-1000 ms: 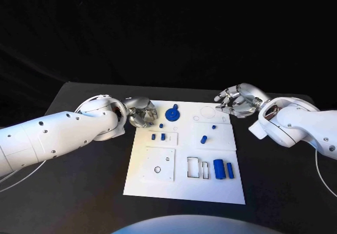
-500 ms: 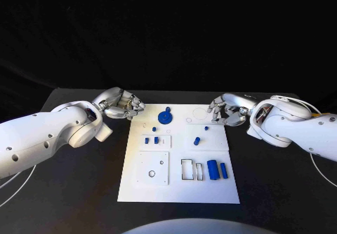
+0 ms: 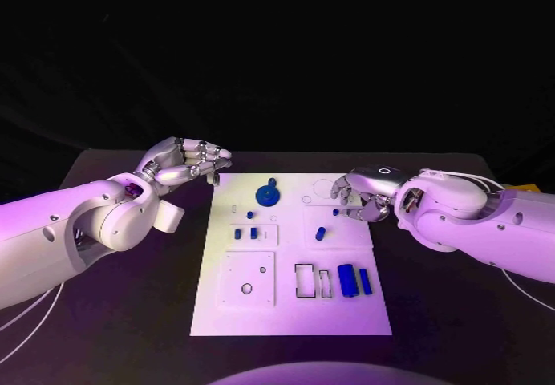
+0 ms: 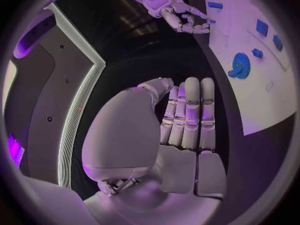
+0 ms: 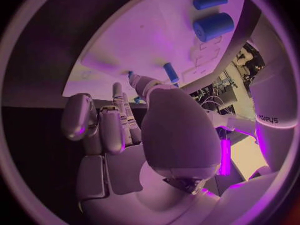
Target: Assemble the parts on the task board
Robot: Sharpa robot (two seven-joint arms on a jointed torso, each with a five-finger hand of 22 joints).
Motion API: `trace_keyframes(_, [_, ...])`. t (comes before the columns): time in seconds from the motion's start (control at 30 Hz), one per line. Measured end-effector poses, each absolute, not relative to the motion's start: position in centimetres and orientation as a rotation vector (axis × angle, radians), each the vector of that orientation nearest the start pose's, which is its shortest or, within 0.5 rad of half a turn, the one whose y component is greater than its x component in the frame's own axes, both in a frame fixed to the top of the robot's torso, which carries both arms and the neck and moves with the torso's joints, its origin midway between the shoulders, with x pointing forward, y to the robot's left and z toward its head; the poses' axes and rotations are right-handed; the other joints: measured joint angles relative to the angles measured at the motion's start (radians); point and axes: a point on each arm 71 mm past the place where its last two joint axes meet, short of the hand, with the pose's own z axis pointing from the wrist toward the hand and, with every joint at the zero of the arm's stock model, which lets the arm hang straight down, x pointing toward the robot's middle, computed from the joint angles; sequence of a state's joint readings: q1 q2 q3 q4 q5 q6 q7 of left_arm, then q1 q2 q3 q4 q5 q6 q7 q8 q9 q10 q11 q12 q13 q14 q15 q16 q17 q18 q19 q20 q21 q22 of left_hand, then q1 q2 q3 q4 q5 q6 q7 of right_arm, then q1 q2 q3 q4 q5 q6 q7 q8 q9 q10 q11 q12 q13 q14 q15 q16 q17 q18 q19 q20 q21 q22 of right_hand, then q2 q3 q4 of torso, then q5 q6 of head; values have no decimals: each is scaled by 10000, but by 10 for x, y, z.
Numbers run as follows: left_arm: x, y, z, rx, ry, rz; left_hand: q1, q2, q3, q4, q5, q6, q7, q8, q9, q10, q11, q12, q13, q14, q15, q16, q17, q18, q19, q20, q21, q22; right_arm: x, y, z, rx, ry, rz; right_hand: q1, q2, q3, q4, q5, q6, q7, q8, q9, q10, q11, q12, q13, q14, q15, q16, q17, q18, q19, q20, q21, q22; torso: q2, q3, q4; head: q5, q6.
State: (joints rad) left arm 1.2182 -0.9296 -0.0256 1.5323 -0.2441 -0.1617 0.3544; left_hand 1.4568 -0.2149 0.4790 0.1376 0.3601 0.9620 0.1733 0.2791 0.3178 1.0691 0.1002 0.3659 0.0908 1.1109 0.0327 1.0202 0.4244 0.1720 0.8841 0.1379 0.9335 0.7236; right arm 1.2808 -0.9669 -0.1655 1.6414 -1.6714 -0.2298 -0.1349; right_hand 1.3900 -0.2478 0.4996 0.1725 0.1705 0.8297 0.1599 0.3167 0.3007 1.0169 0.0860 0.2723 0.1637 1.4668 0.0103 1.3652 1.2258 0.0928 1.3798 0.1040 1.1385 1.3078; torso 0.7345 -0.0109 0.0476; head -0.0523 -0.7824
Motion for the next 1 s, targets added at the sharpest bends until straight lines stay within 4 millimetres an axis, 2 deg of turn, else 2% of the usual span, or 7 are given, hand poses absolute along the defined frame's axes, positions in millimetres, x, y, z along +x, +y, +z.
trace_keyframes(0.1, [486,237,-161,-8469,15251,-15545,0,0,0,0,0,-1,-1,0,0,0,0,0,0,0,0,0,-2,-4,0,0,0,0,455,-219,-190,-4532,17063,4570,0,0,0,0,37,82,-77,0,0,90,-89,0,-52,16,-16,0,13,0,0,0,0,0,2,0,-2,6,6])
trace_keyframes(0.2, [485,237,-160,-8594,15157,-15656,0,0,0,0,0,-1,0,0,-1,0,0,0,0,0,0,-38,-16,-5,1,0,0,-4,454,-216,-192,-4678,17039,4463,0,0,0,0,37,87,-78,0,0,96,-85,-73,-105,16,-16,0,9,0,27,-27,0,0,7,-1,-2,1,-3])
trace_keyframes(0.3, [485,238,-160,-8685,15099,-15710,0,0,-12,-42,0,-1,-1,0,-1,0,0,0,-1,0,0,-38,-40,-6,1,0,0,-10,453,-214,-194,-4782,17042,4418,0,0,36,-30,37,223,-63,0,0,271,14,-129,-200,16,-16,0,-19,0,40,-40,0,-1,9,-2,-2,-4,-30])
trace_keyframes(0.4, [485,239,-160,-8753,15062,-15727,0,0,0,-54,0,-23,22,0,-2,-1,0,0,-1,0,0,-38,-52,-6,1,0,0,-10,452,-212,-195,-4857,17053,4405,71,71,299,-102,-220,533,-27,0,15,539,32,-256,-339,15,-15,0,-25,0,40,-40,0,-1,10,-1,-2,10,-47])
trace_keyframes(0.63, [484,240,-160,-8874,15027,-15743,0,0,-27,-81,0,-75,72,0,-3,-40,37,0,-2,0,1,-77,-70,-9,2,-1,-38,-20,451,-209,-199,-4960,17091,4311,120,120,589,-259,-313,805,-11,0,73,832,-21,-401,-522,15,-15,-77,-102,0,40,-40,-109,-2,9,6,-2,27,-84])
trace_keyframes(0.8, [484,240,-160,-8921,15047,-15727,0,0,-1,-108,0,-75,72,0,-4,-40,37,0,-2,1,1,-76,-79,-10,2,0,-38,-20,452,-207,-200,-5020,17028,4190,160,160,692,-363,-313,991,-84,41,88,1057,-85,-405,-547,15,-15,-77,-75,0,40,-39,-27,-3,9,12,-4,40,-92])
trace_keyframes(1.0, [484,240,-160,-8956,15094,-15703,-39,39,-1,-107,0,-112,108,0,-4,-76,72,0,-12,1,1,-85,-100,-12,2,0,-38,-19,453,-204,-202,-5055,16919,4082,198,199,733,-403,-313,1105,-96,41,103,1157,-99,-417,-505,-21,-51,-69,39,0,78,-78,128,-4,8,18,-7,59,-103])
